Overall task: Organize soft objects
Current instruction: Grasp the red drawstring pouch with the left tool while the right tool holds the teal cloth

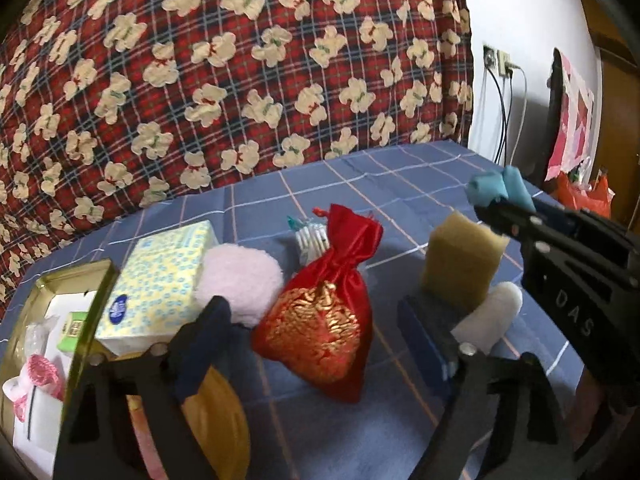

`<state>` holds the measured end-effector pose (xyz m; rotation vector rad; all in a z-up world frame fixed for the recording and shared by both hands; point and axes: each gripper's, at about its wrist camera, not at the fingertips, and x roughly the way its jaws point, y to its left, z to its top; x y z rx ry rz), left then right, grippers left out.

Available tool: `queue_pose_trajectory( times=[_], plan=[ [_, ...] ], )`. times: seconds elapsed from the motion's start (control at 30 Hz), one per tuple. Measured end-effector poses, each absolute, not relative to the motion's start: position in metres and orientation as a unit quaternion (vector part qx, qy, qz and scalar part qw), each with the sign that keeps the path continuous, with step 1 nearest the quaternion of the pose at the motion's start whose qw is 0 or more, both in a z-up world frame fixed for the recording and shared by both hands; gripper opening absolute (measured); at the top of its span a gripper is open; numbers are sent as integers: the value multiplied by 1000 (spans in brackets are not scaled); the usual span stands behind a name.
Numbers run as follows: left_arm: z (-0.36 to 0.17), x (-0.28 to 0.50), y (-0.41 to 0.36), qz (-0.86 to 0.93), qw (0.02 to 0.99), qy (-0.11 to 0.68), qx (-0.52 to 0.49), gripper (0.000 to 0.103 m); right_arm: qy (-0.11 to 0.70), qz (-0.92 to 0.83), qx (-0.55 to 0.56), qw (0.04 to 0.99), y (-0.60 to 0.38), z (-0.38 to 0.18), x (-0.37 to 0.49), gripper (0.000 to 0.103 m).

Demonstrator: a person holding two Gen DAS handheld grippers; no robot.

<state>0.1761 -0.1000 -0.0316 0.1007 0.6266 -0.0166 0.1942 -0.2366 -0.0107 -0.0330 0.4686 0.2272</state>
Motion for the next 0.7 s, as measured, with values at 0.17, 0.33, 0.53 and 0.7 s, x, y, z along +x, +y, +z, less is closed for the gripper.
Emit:
queue_pose_trajectory(
  times=[0.17, 0.33, 0.53, 0.7],
  plan=[
    [-42, 187, -104, 0, 945, 323, 47, 60, 232, 120, -3, 965, -237, -17, 197, 19],
    [-50, 193, -102, 2, 943, 331, 35, 55, 231, 122, -3, 965, -234, -19, 198, 19],
    [-53, 199, -104, -9, 938, 344, 31, 21, 229, 124, -9, 966, -228, -18, 198, 19],
    [-49, 195, -98, -27, 942, 335, 10, 13, 227, 125, -1, 966, -228, -17, 200, 19]
  ],
)
